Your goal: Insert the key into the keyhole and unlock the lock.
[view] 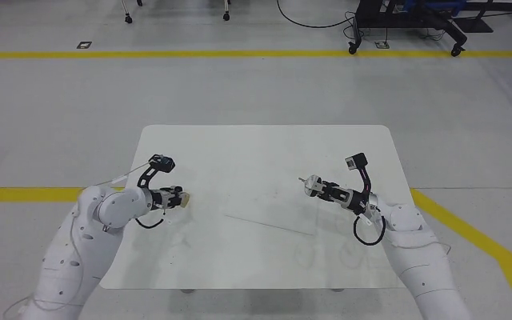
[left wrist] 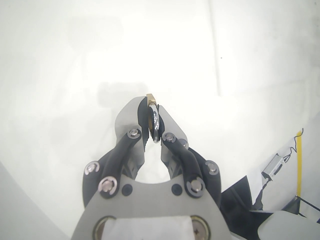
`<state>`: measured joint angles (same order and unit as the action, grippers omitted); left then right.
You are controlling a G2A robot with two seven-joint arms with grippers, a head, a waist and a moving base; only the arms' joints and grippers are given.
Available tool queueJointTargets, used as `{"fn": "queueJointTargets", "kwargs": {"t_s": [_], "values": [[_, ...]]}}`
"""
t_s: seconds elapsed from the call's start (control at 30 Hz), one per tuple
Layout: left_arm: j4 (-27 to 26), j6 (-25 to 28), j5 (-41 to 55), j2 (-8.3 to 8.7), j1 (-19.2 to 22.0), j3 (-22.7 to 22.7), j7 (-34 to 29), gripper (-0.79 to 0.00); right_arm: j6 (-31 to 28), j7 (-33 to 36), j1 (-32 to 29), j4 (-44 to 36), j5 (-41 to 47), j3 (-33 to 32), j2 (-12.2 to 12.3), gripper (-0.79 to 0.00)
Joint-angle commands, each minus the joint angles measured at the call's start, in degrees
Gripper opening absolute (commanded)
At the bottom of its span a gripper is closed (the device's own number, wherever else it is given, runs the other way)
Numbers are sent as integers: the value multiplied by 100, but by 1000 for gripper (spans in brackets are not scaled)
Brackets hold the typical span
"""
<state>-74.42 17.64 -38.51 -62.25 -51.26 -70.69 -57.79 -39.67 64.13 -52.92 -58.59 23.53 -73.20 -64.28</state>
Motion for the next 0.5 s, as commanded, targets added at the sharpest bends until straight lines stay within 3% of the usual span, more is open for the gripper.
{"fn": "queueJointTargets", "kwargs": {"t_s": [0.0,0.23,0.47], "values": [[131,223,314,-12,86,62,-182,-785,0,0,0,0,0,0,0,-785],[580,217,-299,-145,598,790,-176,-785,0,0,0,0,0,0,0,-785],[742,15,-598,-242,863,1104,215,-785,0,0,0,0,0,0,0,-785]]}}
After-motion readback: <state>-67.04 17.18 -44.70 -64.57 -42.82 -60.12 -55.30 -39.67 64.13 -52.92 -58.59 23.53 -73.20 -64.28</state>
